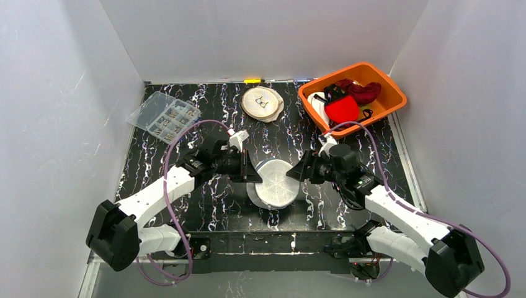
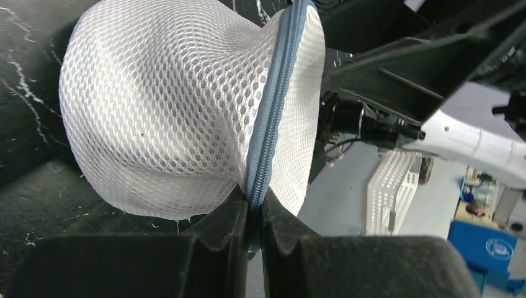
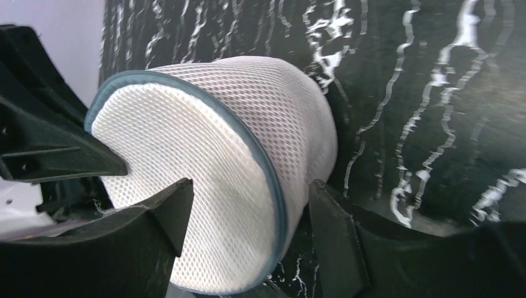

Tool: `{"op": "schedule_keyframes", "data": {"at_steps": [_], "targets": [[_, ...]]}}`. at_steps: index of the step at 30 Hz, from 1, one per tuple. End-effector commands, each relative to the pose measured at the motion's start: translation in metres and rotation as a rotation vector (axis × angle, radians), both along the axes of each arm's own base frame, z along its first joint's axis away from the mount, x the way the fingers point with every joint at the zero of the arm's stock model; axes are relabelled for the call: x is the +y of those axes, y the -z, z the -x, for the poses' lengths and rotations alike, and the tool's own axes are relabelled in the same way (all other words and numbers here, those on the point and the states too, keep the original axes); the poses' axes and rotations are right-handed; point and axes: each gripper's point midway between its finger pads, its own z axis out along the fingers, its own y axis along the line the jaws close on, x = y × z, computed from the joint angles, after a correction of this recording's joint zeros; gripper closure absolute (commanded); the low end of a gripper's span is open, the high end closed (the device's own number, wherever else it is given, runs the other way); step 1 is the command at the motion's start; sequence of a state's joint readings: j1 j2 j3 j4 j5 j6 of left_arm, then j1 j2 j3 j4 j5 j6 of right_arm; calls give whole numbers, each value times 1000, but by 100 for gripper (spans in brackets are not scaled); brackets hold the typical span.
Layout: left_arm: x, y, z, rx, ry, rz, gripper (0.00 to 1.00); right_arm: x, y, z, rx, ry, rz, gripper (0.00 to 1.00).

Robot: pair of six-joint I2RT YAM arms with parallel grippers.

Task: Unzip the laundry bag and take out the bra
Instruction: Adjust the laundry bag at the center of the board.

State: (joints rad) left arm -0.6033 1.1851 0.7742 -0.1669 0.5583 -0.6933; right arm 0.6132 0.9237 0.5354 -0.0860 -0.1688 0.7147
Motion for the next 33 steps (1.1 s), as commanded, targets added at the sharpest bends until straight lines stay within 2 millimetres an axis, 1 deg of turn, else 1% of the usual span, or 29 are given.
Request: {"op": "schedule_keyframes", "data": {"at_steps": [1, 3, 6, 8, 9, 10, 11, 12, 13, 15, 17, 19, 22, 28, 33], "targets": [[-7, -18, 10, -27, 125, 65, 93, 32, -24, 6, -30, -161, -158, 29], [-8, -17, 8, -21, 124, 65, 94, 34, -17, 8, -3, -168, -158, 35], [-6, -13, 6, -11, 108, 52, 92, 34, -12, 10, 23, -163, -168, 51], [-3, -10, 7, 0, 91, 35, 82, 33, -16, 11, 24, -141, -193, 62], [-1, -8, 8, 7, 83, 26, 73, 32, -17, 11, 28, -128, -205, 66], [2, -6, 9, 15, 67, 14, 59, 31, -16, 11, 34, -109, -213, 68], [6, -2, 10, 22, 43, -6, 48, 30, -17, 11, 40, -94, -227, 71], [11, -1, 12, 25, 25, -20, 41, 30, -17, 10, 49, -78, -242, 73], [15, 1, 15, 28, 10, -31, 36, 29, -16, 11, 56, -64, -251, 74], [23, 3, 21, 33, -24, -40, 32, 28, -14, 11, 65, -49, -268, 75], [26, 6, 28, 52, -40, -24, 31, 28, -11, 12, 71, -47, -266, 76], [25, 9, 35, 82, -45, 6, 31, 28, -9, 11, 75, -48, -271, 76], [21, 14, 38, 117, -49, 40, 31, 30, -8, 10, 81, -47, -289, 77], [13, 19, 35, 150, -55, 82, 33, 33, -8, 11, 90, -57, -306, 77], [6, 26, 28, 160, -59, 101, 40, 33, -7, 14, 92, -62, -316, 77]]}}
